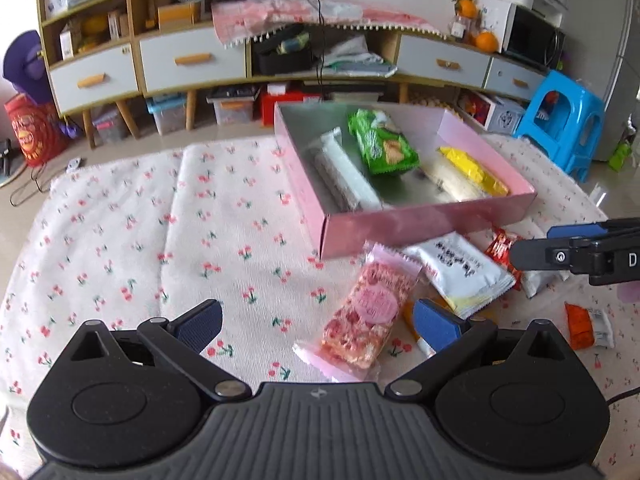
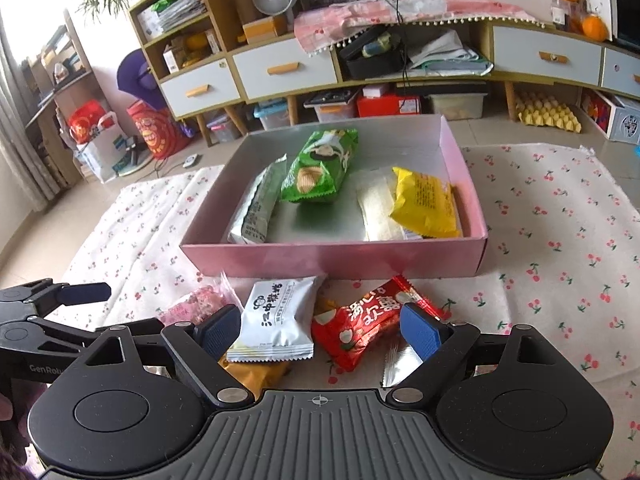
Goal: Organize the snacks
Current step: 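Move both open grippers back to the remaining snacks, then grasp the pink candy packet with the left gripper while the right gripper grasps the white printed packet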
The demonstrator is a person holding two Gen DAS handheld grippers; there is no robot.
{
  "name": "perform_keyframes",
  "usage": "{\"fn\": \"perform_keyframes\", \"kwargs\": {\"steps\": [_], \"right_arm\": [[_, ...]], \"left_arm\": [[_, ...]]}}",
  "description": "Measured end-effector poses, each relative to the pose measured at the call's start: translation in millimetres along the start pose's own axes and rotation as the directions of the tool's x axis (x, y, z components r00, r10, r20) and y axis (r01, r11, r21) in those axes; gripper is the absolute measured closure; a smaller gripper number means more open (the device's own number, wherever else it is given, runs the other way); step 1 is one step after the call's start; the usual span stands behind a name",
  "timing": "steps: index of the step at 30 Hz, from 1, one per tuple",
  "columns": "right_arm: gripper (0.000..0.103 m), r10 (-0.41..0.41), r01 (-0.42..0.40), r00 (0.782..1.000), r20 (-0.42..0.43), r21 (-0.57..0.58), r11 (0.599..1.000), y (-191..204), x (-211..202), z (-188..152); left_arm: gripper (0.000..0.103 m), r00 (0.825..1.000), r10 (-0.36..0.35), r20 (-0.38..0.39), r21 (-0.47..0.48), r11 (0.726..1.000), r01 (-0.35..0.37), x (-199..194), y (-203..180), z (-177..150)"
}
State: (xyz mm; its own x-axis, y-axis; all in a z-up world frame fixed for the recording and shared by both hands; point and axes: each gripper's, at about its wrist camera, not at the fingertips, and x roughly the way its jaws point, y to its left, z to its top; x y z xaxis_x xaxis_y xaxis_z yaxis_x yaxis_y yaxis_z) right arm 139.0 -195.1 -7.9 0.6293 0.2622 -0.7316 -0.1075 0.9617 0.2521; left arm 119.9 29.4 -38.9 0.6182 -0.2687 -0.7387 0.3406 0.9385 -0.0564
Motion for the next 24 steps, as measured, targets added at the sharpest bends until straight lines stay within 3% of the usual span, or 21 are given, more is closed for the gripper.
{"fn": "perform_keyframes", "kwargs": {"steps": [8,15,18,24], "right_arm": [[0.014,0.004,-0.004,1.000,-0.020,-0.015,1.000,6,17,0],[0.015,0.028,-0.029,0.999,-0.017,-0.052,0.998,18,24,-2],[0.018,0.042,-0.043,0.999,-0.021,-0.063,0.997,22,25,-2],[0.035,0.049,-0.053,0.998,-0.047,-0.076,0.996,30,32,-3]], "left_arm": [[0.012,0.998,-0.058,-0.022,0.013,0.998,0.058,8,-2,-1],[0.036,0.996,-0.080,-0.044,0.033,0.996,0.081,17,-9,2],[0.043,0.996,-0.079,-0.051,0.021,0.997,0.080,19,-8,2],[0.054,0.993,-0.103,-0.063,-0.010,0.995,0.103,16,-3,4]]}}
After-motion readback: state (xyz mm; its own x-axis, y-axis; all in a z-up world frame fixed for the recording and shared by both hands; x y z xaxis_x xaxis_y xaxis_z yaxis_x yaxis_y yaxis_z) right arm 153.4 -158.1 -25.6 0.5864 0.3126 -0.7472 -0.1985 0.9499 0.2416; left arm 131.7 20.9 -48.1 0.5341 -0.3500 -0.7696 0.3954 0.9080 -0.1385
